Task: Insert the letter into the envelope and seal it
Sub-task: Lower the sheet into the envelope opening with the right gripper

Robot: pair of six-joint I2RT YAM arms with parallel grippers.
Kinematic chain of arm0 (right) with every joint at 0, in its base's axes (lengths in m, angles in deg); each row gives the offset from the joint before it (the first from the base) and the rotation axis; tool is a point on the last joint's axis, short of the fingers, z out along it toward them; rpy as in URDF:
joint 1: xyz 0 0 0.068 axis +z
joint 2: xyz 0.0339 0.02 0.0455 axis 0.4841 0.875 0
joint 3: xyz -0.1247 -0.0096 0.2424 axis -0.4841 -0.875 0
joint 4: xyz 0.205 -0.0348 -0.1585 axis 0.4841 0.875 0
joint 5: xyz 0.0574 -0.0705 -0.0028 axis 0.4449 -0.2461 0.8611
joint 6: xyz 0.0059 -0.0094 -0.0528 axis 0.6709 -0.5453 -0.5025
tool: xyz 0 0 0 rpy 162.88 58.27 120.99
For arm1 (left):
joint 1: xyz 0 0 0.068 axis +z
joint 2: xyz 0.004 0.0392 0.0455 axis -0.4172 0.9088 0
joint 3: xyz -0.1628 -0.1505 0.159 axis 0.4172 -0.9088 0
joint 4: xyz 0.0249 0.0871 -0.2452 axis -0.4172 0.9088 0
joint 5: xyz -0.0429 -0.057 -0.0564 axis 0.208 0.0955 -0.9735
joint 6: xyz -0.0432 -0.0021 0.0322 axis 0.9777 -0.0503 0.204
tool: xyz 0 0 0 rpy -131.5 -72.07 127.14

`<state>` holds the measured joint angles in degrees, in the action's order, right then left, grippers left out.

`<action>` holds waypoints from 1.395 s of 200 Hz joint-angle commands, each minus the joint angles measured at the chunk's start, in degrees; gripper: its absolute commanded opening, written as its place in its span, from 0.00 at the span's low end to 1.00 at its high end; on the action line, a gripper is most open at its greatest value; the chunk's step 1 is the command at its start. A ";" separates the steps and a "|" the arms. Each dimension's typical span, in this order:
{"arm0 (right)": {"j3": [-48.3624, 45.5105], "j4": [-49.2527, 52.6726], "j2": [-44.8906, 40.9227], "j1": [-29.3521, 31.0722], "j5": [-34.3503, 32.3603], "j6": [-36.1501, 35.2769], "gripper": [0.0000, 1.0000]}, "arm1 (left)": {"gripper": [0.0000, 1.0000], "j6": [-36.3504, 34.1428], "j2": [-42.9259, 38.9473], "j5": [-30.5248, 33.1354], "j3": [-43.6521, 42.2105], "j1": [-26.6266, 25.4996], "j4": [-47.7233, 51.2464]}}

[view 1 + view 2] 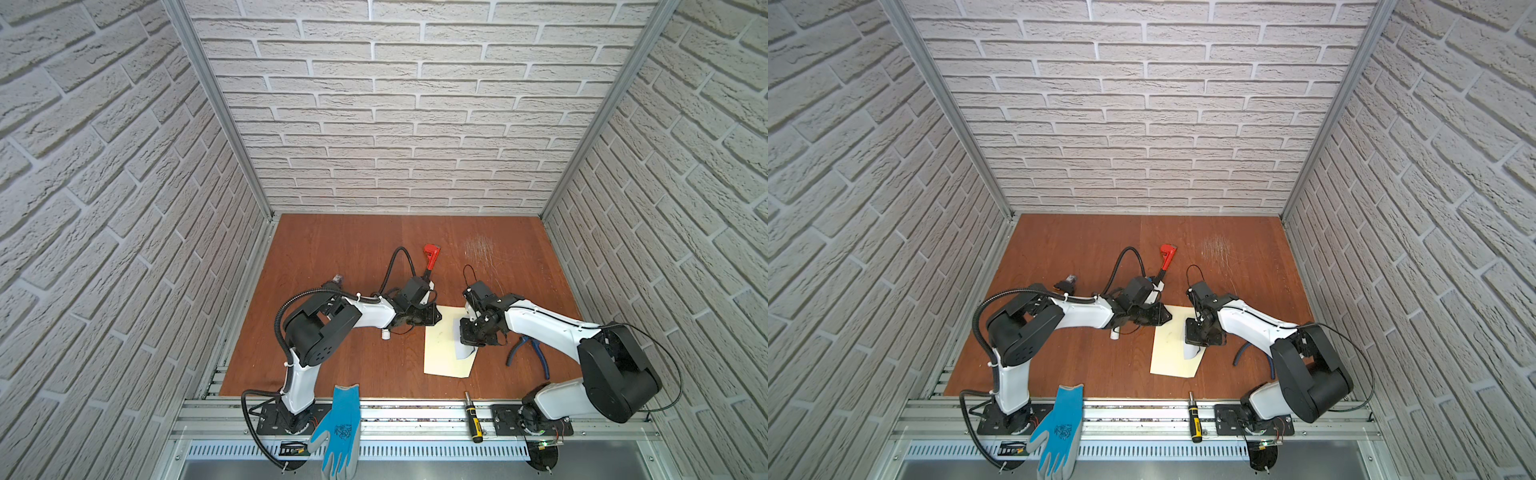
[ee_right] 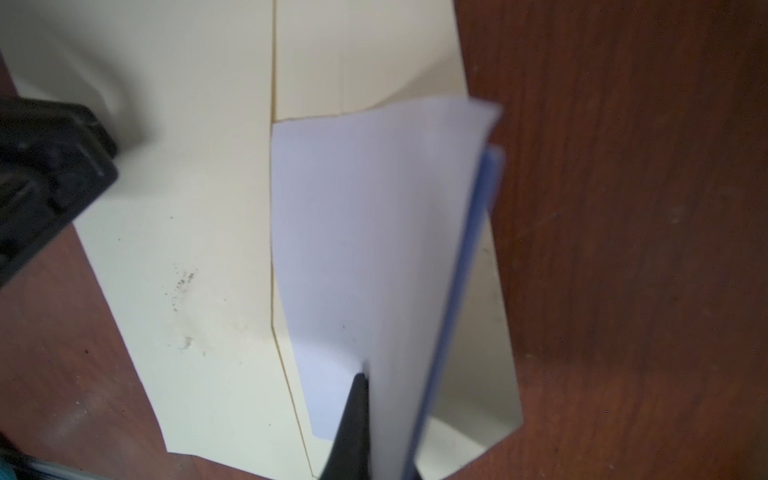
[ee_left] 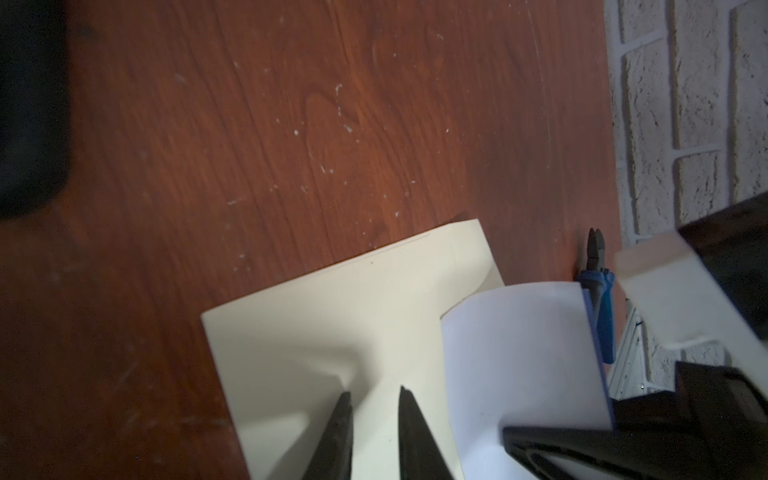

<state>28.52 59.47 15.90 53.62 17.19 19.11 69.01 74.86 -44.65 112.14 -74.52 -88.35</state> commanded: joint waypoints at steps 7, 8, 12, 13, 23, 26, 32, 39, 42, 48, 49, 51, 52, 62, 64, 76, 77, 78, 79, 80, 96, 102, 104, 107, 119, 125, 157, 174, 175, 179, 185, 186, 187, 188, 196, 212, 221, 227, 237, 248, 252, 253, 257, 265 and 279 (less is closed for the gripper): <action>-0.78 -3.72 0.10 -0.24 1.93 1.64 0.05 | 0.22 -0.48 1.31 0.26 -2.16 0.38 2.50; -0.77 -3.74 0.11 -0.23 1.94 1.69 0.05 | 0.22 -0.46 1.31 0.18 -2.20 0.38 2.46; -0.92 -3.96 0.12 -0.24 1.97 1.73 0.05 | 0.22 -0.44 1.23 0.11 -2.28 0.33 2.34; -0.94 -4.00 0.12 -0.28 1.96 1.73 0.05 | 0.22 -0.43 1.22 0.15 -2.31 0.36 2.33; -1.27 -4.65 0.03 -0.30 2.19 1.94 0.05 | 0.21 -0.30 1.13 -0.03 -2.39 0.38 2.20; -1.35 -4.90 -0.05 -0.28 2.28 1.99 0.05 | 0.21 -0.34 1.08 -0.05 -2.42 0.37 2.17; -1.61 -5.44 -0.06 -0.23 2.60 2.15 0.05 | 0.21 -0.27 1.05 -0.12 -2.42 0.38 2.13; -1.84 -6.12 0.03 -0.26 3.09 2.42 0.05 | 0.21 -0.26 1.10 -0.17 -2.42 0.36 2.13; -1.98 -6.46 0.04 -0.24 3.30 2.48 0.05 | 0.21 -0.26 1.11 -0.21 -2.42 0.34 2.10; -2.31 -7.09 0.16 -0.25 3.73 2.67 0.05 | 0.21 -0.17 1.10 -0.25 -2.42 0.31 1.98; -2.33 -7.23 0.18 -0.29 3.81 2.73 0.05 | 0.21 -0.17 1.07 -0.25 -2.42 0.31 2.02; -2.44 -7.49 0.24 -0.29 3.97 2.82 0.05 | 0.21 -0.12 1.05 -0.26 -2.49 0.30 1.96; -2.53 -7.61 0.27 -0.26 4.10 2.85 0.05 | 0.21 -0.10 1.05 -0.30 -2.50 0.34 1.97; -2.57 -8.20 0.76 -0.27 4.71 2.96 0.05 | 0.20 0.17 0.87 -0.37 -2.68 0.38 1.56; -2.54 -8.19 0.92 -0.24 4.77 2.92 0.05 | 0.20 0.12 0.80 -0.42 -2.69 0.38 1.51; -2.48 -8.31 1.28 -0.25 5.19 2.79 0.05 | 0.20 0.27 0.78 -0.39 -2.69 0.38 1.53; -2.55 -8.37 1.27 -0.29 5.20 2.79 0.05 | 0.20 0.27 0.74 -0.37 -2.64 0.38 1.57; -2.58 -8.44 1.27 -0.26 5.24 2.79 0.05 | 0.20 0.23 0.67 -0.40 -2.67 0.38 1.60; -2.60 -8.48 1.26 -0.29 5.26 2.79 0.05 | 0.20 0.25 0.68 -0.37 -2.68 0.43 1.61; -2.57 -8.50 1.26 -0.30 5.27 2.79 0.05 | 0.20 0.26 0.69 -0.36 -2.68 0.36 1.57; -2.95 -9.55 1.09 -0.26 5.86 3.05 0.05 | 0.20 0.24 0.55 -0.71 -2.71 0.36 1.52; -3.03 -10.30 1.21 -0.24 6.48 3.14 0.05 | 0.20 0.36 0.59 -0.83 -2.76 0.37 1.42; -3.12 -10.63 1.29 -0.23 6.70 3.20 0.05 | 0.20 0.40 0.53 -0.82 -2.77 0.36 1.37; -3.25 -11.08 1.34 -0.25 7.20 3.30 0.05 | 0.20 0.44 0.52 -0.84 -2.77 0.38 1.29; -3.99 -13.63 1.61 -0.27 8.89 3.89 0.06 | 0.20 0.51 0.26 -0.91 -2.94 0.37 1.09; -4.03 -13.96 1.70 -0.24 9.15 4.01 0.06 | 0.20 0.51 0.10 -0.92 -3.03 0.33 1.07; -2.73 -10.09 -1.34 -0.28 6.77 3.48 0.28 | 0.23 -0.29 -2.17 -0.96 -2.73 0.34 2.74; -1.09 -5.88 -3.35 -0.28 4.46 2.54 0.41 | 0.24 -1.25 -3.19 -0.70 -2.26 0.38 4.13; -0.98 -5.70 -3.46 -0.25 4.39 2.53 0.42 | 0.24 -1.28 -3.23 -0.70 -2.21 0.38 4.19; -0.72 -4.77 -3.83 -0.24 3.90 2.28 0.44 | 0.24 -1.39 -3.34 -0.64 -2.10 0.37 4.34; -0.36 -3.47 -4.48 -0.23 3.30 2.08 0.46 | 0.24 -1.50 -3.60 -0.63 -2.00 0.38 4.46; -0.31 -3.31 -4.60 -0.23 3.20 2.08 0.47 | 0.24 -1.49 -3.61 -0.62 -1.99 0.38 4.49; -0.23 -3.19 -4.70 -0.23 3.14 2.08 0.47 | 0.24 -1.49 -3.66 -0.66 -1.99 0.38 4.51; -0.15 -2.95 -4.84 -0.23 3.07 2.04 0.47 | 0.25 -1.49 -3.68 -0.68 -1.94 0.38 4.51; 0.10 -1.63 -5.74 -0.28 2.47 1.92 0.50 | 0.25 -1.49 -3.94 -0.69 -1.84 0.35 4.55; 0.61 1.04 -7.48 -0.23 0.89 1.65 0.54 | 0.25 -1.65 -4.50 -0.28 -1.80 0.10 4.91; 0.80 2.33 -8.38 -0.30 0.03 1.53 0.55 | 0.25 -1.66 -4.75 0.00 -1.81 -0.01 5.17; 0.89 3.06 -9.01 -0.26 -0.58 1.42 0.55 | 0.25 -1.73 -4.95 0.01 -1.76 -0.10 5.29; 0.89 3.98 -9.85 -0.23 -1.23 1.30 0.55 | 0.26 -1.75 -5.43 0.14 -1.96 -0.30 5.40; 0.79 4.41 -10.07 -0.25 -1.58 1.12 0.55 | 0.27 -1.88 -5.98 0.49 -2.07 -0.58 5.53; 0.78 4.52 -10.03 -0.28 -1.71 0.97 0.55 | 0.28 -1.88 -6.15 0.50 -2.13 -0.65 5.64; 0.75 4.50 -9.96 -0.25 -1.77 0.95 0.55 | 0.28 -1.90 -6.25 0.52 -2.14 -0.70 5.65; 0.78 4.56 -9.85 -0.23 -1.96 0.90 0.55 | 0.29 -1.92 -6.45 0.54 -2.16 -0.80 5.74; 0.71 4.45 -9.50 -0.31 -2.18 0.81 0.54 | 0.31 -1.93 -6.89 0.70 -2.25 -1.01 5.83; 0.56 3.77 -8.70 -0.25 -1.67 0.72 0.53 | 0.35 -1.88 -7.71 0.89 -2.50 -1.53 5.97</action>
<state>28.33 62.18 6.74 53.53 16.90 20.79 68.11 70.34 -44.84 110.56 -75.05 -82.75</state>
